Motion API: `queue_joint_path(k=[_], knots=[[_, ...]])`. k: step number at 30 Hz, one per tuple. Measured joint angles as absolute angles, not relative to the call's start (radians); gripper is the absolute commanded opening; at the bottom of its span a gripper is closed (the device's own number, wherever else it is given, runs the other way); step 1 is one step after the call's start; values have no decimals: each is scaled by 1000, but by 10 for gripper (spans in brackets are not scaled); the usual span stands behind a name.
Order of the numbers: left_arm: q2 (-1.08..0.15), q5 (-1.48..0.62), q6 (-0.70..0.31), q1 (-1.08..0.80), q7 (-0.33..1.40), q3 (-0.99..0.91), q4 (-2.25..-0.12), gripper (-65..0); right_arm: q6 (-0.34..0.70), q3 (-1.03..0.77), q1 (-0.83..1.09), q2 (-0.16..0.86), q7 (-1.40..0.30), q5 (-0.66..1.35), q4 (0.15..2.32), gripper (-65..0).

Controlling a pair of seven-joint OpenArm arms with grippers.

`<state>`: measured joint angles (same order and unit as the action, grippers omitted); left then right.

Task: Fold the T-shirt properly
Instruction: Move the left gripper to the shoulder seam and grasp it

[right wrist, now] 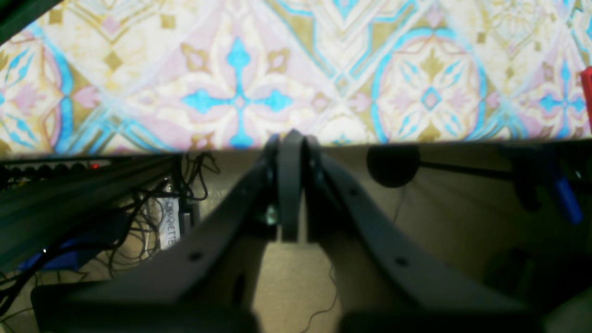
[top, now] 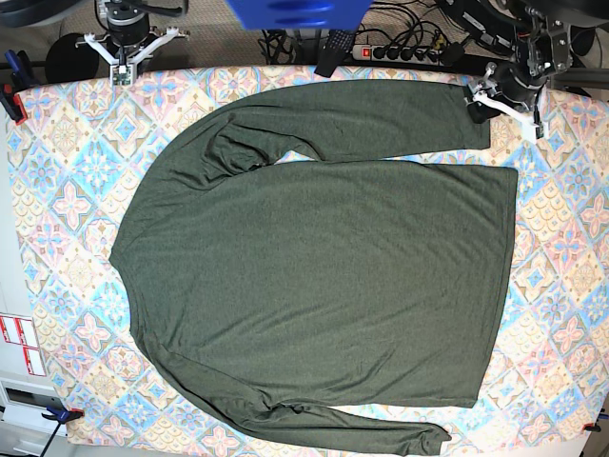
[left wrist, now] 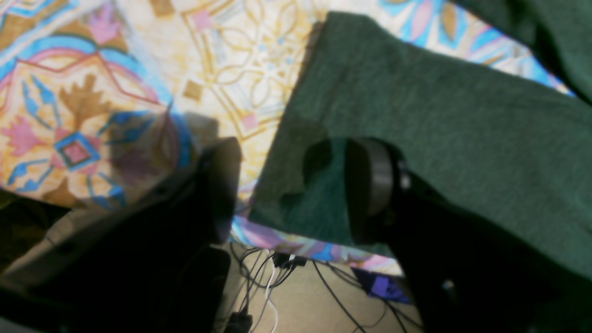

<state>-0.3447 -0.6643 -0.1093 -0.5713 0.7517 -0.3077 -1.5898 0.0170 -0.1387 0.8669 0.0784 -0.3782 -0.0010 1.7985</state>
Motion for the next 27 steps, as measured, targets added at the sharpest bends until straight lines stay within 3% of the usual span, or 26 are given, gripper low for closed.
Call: queue_joint_path(k=[9,15,19,22,27], knots=[[-353,-644,-90,-570,709,-198,-1598,-277,17,-139,867,78,-379,-1,1798,-650],[-360,-645,-90,-570,702,-139,-1599,-451,17,-139,867,78,-379,-1,1798,-650],[-355,-645,-94,-571,701,-139,-1599,-443,17,-139,867,78,-379,-1,1798,-650],[-355,-645,-93,-571,698,-139,-1599,-480,17,-138,867,78,-379,-1,1798,-650],[-355,-662,-105,-597,608,-133,-1595,-650,17,-136,867,78,-382,-1,1817,-650]])
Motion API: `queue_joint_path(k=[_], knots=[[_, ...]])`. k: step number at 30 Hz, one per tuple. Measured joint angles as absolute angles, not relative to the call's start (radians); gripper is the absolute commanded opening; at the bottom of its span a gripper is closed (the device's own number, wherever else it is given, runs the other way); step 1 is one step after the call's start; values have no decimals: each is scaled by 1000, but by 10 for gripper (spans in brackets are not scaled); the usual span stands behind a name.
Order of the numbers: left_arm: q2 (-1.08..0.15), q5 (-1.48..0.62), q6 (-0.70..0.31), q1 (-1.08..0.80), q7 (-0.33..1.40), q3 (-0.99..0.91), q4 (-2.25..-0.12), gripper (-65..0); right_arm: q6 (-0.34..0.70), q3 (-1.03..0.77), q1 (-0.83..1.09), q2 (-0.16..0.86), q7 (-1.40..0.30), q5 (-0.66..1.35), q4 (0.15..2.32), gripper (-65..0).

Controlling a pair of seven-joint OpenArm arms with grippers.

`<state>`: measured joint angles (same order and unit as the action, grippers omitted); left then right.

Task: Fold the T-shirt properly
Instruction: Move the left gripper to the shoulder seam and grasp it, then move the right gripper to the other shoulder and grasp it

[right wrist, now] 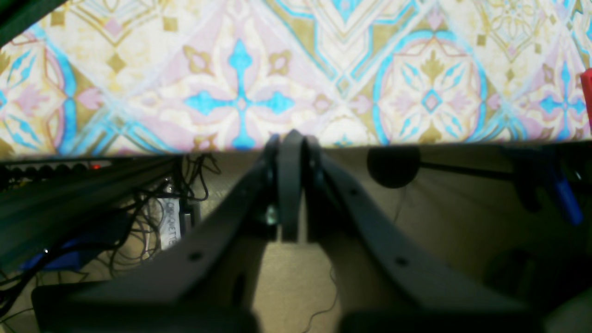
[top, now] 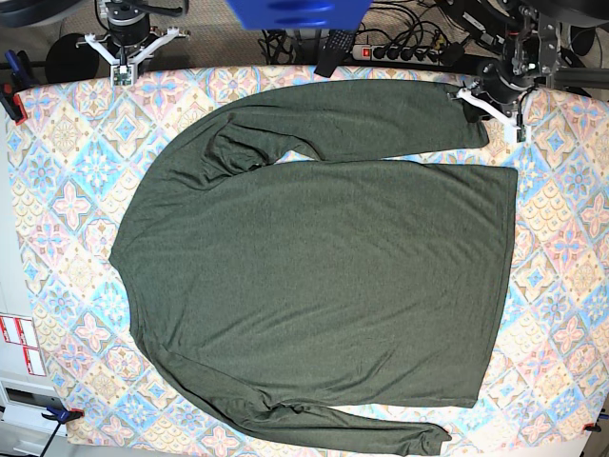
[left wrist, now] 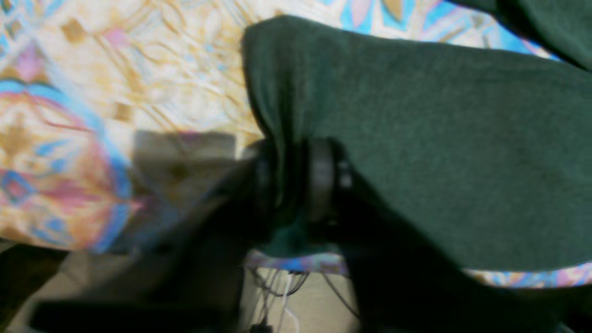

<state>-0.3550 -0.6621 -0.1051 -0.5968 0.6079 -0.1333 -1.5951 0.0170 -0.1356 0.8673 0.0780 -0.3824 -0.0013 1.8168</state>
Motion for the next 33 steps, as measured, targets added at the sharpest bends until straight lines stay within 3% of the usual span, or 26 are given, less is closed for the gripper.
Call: queue_joint_path(k=[10,15,25,33], knots=[[-349,-675,-113,-599,587,-128,-1595,-650,18,-132,770,76,-396,-1,1830,-647],[-349,-675,-113,-599,586,-129,-1595,-650,15,-132,674,77,-539,-1,1830,-567],[-349,-675,-113,-599,586,-129,-1595,-650,23,-53,547,77,-627,7,1826,-440],[-346,-676,-121,-606,601,-163,-1594,-650,14,-30,400,81,-707,6,1777,-418]])
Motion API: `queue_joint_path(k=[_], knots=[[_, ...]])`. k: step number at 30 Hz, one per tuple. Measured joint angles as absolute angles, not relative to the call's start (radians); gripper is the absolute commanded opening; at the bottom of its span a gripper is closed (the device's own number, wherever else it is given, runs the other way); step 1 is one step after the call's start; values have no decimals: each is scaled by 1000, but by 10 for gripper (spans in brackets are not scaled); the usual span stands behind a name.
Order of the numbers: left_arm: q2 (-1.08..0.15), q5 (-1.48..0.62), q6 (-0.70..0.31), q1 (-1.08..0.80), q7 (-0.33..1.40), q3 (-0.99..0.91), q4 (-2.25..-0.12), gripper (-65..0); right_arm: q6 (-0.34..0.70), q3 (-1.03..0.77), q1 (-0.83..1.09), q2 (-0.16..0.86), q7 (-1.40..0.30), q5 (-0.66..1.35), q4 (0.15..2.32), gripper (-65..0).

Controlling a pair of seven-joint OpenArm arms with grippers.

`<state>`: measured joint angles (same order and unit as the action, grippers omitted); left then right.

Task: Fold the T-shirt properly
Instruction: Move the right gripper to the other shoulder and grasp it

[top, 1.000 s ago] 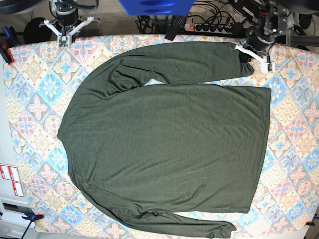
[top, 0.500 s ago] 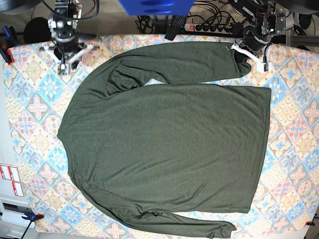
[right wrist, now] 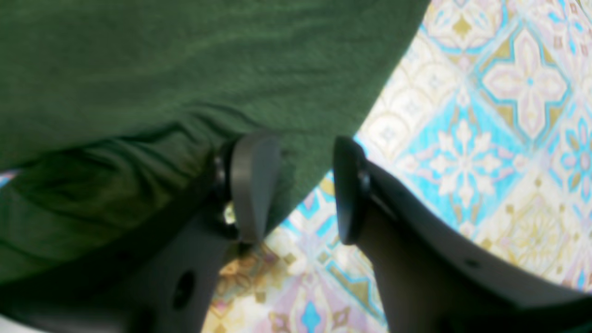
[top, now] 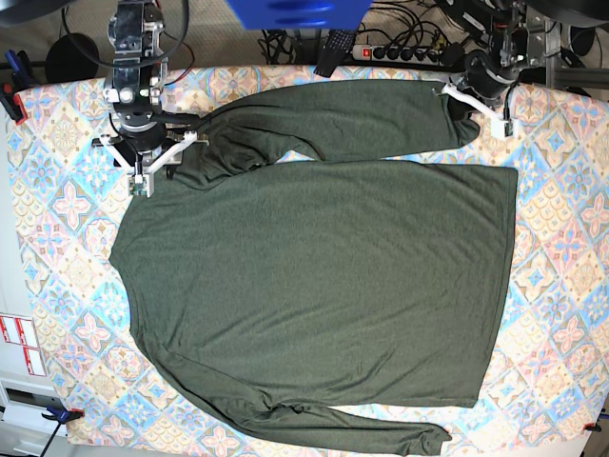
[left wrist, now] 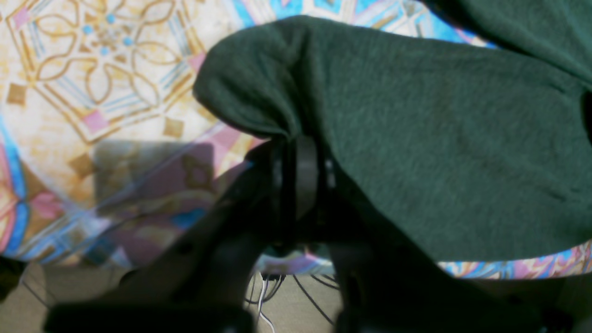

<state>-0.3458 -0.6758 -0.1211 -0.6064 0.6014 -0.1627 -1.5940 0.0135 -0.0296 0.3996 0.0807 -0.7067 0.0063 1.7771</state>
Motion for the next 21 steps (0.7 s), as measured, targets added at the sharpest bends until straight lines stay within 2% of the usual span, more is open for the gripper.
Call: queue_joint_path(k=[15,21], knots=[[-347,-671,-110,-623,602,-208,-1594,-650,14,-36,251,80,-700,6,1550,-420],[-347,-671,-110,-623,602,-208,-1594,-650,12,-122,250,76,-693,6,1510,-419]])
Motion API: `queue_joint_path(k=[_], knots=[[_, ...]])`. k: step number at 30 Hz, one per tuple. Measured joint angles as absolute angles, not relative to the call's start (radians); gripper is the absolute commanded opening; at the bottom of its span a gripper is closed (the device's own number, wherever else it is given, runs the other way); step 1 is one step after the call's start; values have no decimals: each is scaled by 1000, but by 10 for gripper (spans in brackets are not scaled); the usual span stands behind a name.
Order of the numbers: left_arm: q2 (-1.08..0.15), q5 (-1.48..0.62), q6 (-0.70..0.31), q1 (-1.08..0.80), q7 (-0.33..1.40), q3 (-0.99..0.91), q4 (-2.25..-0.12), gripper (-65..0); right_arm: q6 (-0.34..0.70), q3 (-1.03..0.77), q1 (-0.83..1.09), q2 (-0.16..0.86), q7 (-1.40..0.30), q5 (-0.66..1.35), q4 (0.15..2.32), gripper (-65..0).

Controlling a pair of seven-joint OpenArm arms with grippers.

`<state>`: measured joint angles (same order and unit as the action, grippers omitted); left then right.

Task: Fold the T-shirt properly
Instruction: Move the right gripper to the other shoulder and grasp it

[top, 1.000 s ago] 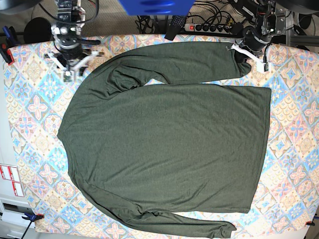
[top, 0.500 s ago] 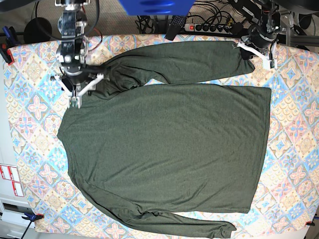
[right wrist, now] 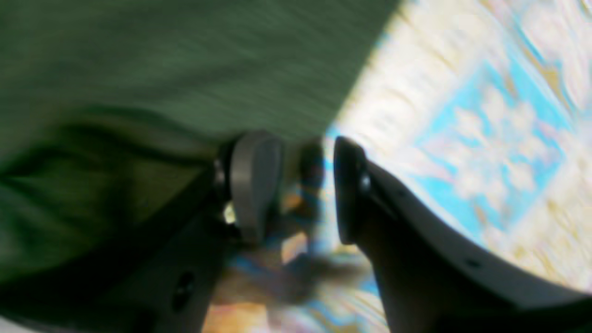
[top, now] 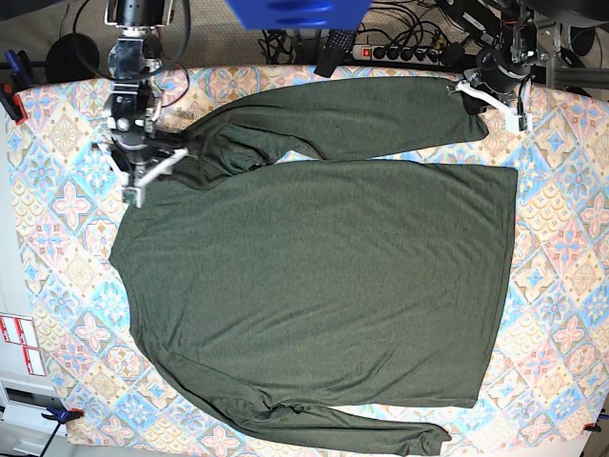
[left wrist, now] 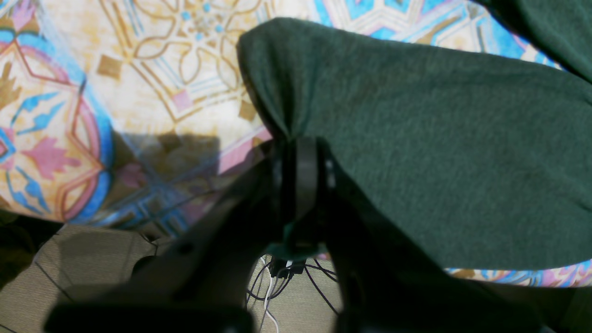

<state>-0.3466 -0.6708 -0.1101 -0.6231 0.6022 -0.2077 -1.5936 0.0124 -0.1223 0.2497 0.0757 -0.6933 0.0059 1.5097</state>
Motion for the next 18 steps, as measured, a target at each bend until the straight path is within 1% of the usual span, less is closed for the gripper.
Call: queue_joint_path(k=[3,8,18], knots=[[-347,-671,-110,-623,603,-207,-1594,-650,13,-154,249,78,-680,6,1491,-418],[-347,-671,-110,-623,602,-206,-1594,-650,13,-159,246,78,-594,7,1438,-418],[-347,-671,-110,-623,603,-206,-1594,-650,12,-146,244,79,-589,6,1433,-418]])
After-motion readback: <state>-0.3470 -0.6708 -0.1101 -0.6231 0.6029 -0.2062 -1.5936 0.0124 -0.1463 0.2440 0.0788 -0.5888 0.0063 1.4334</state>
